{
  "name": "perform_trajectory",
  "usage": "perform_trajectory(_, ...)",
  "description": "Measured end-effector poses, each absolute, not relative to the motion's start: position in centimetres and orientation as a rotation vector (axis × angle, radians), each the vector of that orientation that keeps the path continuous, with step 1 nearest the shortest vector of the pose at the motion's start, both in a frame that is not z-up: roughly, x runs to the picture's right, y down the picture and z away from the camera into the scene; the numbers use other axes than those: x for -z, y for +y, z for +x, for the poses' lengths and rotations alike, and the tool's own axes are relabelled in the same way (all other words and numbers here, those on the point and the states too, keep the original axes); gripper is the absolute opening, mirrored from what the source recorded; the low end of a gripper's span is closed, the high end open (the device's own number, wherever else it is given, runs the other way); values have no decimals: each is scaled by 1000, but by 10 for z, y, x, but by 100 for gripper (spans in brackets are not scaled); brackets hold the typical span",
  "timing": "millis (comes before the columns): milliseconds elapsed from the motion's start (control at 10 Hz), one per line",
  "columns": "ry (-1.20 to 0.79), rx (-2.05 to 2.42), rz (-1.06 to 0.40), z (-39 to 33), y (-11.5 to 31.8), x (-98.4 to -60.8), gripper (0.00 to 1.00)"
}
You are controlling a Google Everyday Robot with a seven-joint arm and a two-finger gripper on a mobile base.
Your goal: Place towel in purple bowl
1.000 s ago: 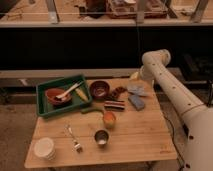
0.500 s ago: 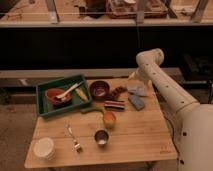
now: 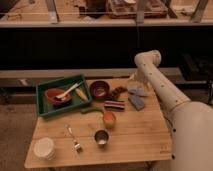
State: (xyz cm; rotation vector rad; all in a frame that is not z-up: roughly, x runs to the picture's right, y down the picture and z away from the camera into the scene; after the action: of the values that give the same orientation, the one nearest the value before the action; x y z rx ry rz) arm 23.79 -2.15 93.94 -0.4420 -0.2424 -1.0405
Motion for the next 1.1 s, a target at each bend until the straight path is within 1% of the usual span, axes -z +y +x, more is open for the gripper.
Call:
perform_trajectory(500,-341,1035,-460,236,-14,-969,80)
perform_trajectory(1100,-353,1026,-478,245,3,-990,80)
